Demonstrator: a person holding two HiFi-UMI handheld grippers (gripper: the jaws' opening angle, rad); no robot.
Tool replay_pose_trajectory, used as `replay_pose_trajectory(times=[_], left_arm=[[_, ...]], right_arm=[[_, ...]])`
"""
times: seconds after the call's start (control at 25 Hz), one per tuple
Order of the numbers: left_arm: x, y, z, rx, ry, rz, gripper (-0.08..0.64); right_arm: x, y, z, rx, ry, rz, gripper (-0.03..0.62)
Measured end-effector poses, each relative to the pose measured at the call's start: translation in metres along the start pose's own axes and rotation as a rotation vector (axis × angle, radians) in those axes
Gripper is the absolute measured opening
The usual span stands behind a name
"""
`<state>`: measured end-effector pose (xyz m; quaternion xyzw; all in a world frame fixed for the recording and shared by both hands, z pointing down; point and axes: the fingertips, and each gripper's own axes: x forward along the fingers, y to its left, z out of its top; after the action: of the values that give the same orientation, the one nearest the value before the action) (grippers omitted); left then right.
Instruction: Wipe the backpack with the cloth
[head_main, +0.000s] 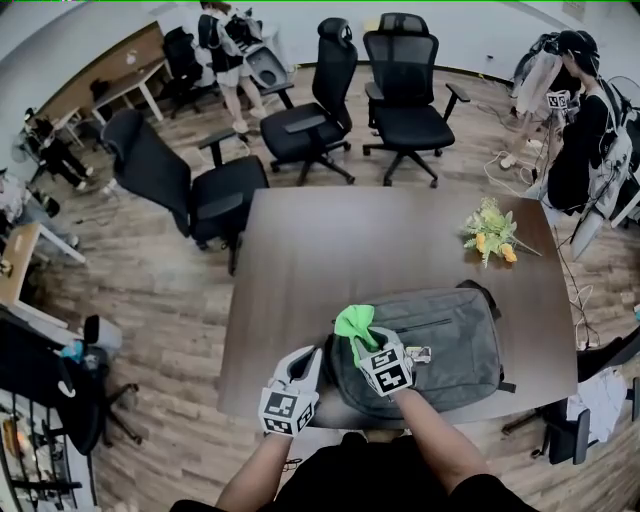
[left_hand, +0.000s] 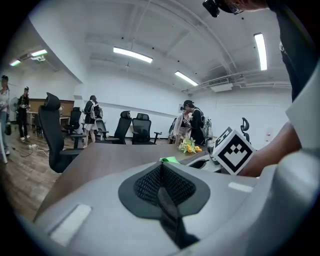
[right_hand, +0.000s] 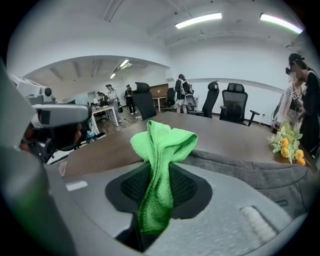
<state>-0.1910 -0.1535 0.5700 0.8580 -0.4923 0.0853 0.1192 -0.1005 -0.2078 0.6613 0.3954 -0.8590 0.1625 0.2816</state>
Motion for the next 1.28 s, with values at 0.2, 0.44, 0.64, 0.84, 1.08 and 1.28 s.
replay_pose_trajectory(times=[0.2, 0.44, 0.64, 0.84, 1.08, 1.28], left_arm=[[0.001, -0.001, -0.001, -0.008, 0.006, 0.014, 0.018], [0.006, -0.004, -0.002, -0.006, 0.015, 0.017, 0.018], [0.012, -0.009, -0.001, 0.0, 0.016, 0.011, 0.018], [0.019, -0.018, -0.002, 0.004, 0.027, 0.003, 0.018], [0.025, -0.021, -0.002, -0.007, 0.034, -0.004, 0.018], [0.036, -0.027, -0.004, -0.012, 0.038, -0.016, 0.018]], right_arm=[[0.006, -0.012, -0.003, 0.003, 0.03, -0.013, 0.105], [0.002, -0.033, 0.0, 0.012, 0.024, -0.046, 0.105], [-0.004, -0.05, 0.002, 0.031, -0.003, -0.087, 0.106], [-0.015, -0.078, -0.003, 0.043, 0.011, -0.135, 0.106], [-0.037, -0.115, -0.01, 0.05, 0.008, -0.192, 0.106], [-0.059, -0.15, -0.015, 0.043, 0.01, -0.266, 0.106]])
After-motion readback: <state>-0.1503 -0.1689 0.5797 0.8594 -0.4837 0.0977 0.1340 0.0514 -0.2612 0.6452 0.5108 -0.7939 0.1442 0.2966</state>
